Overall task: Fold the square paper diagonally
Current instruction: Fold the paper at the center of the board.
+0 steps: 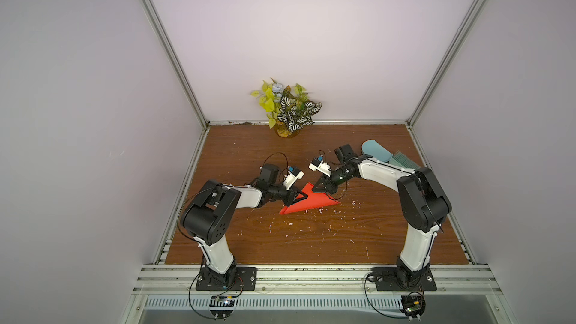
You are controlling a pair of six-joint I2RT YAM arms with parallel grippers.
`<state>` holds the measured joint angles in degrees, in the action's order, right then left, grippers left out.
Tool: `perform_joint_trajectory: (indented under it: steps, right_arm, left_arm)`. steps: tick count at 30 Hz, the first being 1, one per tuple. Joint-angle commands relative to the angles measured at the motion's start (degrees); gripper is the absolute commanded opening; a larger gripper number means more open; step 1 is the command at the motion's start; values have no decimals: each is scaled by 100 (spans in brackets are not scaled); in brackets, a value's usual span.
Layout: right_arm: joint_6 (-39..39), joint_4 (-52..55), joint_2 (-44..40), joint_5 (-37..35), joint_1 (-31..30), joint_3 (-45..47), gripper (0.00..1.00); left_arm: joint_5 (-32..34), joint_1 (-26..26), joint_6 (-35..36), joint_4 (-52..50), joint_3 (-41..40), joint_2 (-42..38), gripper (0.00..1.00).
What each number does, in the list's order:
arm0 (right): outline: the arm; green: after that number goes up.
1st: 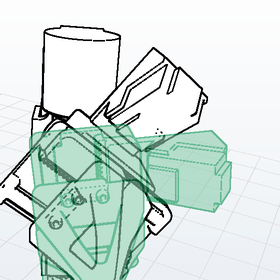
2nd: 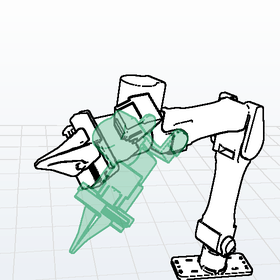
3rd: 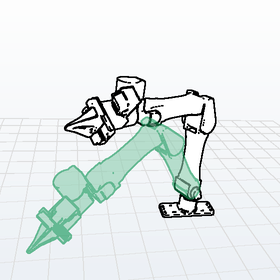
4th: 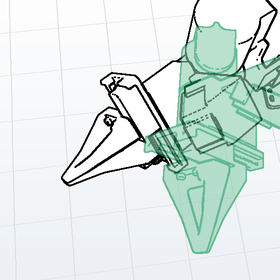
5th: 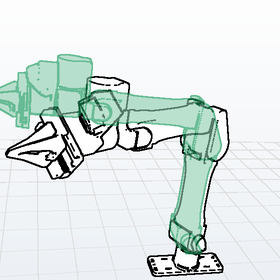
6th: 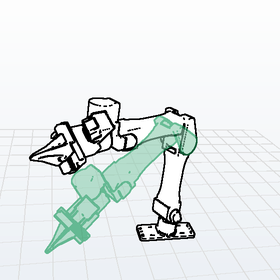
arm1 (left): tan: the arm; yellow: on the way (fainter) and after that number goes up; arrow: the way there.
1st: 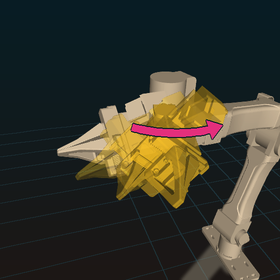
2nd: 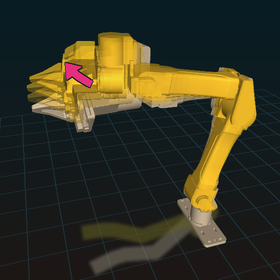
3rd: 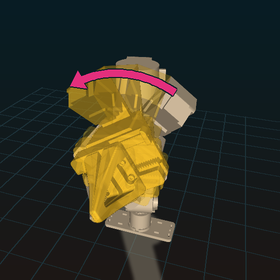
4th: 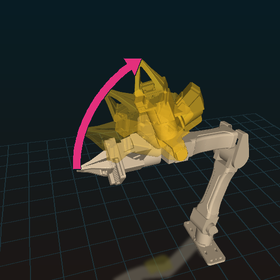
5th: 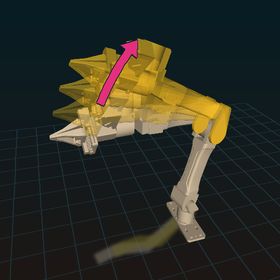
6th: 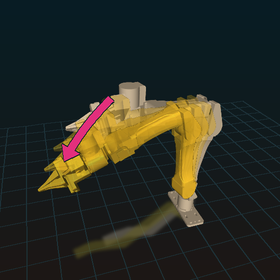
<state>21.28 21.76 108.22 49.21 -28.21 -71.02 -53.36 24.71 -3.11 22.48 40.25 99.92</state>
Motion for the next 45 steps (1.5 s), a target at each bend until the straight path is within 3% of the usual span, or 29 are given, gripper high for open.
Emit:
perform_joint_trajectory:
  steps: [1,45]
  right_arm:
    - [65,65,-47,-5,16,-79,0]
    - [72,86,6,35,70,-78,0]
  left_arm:
    - [49,40,108,-96,89,-34,14]
    - [93,78,130,-183,150,-45,10]
